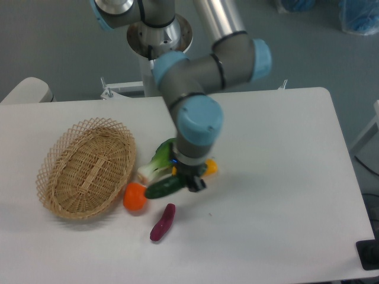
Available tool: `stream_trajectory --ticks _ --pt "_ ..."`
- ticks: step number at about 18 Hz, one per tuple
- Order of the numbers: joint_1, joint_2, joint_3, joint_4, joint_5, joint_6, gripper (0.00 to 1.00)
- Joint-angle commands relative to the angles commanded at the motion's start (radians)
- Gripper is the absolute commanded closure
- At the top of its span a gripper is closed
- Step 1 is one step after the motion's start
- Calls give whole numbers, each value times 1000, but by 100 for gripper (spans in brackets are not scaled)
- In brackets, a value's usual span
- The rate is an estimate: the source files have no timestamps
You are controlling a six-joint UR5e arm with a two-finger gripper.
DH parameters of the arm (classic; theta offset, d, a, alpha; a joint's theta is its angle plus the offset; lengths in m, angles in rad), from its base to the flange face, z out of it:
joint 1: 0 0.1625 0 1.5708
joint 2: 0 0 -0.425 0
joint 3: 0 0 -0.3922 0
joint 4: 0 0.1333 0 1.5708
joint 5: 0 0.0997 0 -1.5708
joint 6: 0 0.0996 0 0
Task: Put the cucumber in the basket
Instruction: 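Carry the held green cucumber with the gripper over the wicker basket, then lower the cucumber into the basket and open the gripper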
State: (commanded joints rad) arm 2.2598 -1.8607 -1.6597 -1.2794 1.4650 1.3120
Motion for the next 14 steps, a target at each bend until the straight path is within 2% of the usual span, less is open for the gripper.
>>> stream_trajectory --ticks 3,6,11,14 --pt "-98 -14 0 9 0 -129 78" --pt "-172 -52 -18 90 6 -194 78" --pt "-204 -52 -81 106 2 -198 77" --pt "-221 -57 -86 101 2 -204 73"
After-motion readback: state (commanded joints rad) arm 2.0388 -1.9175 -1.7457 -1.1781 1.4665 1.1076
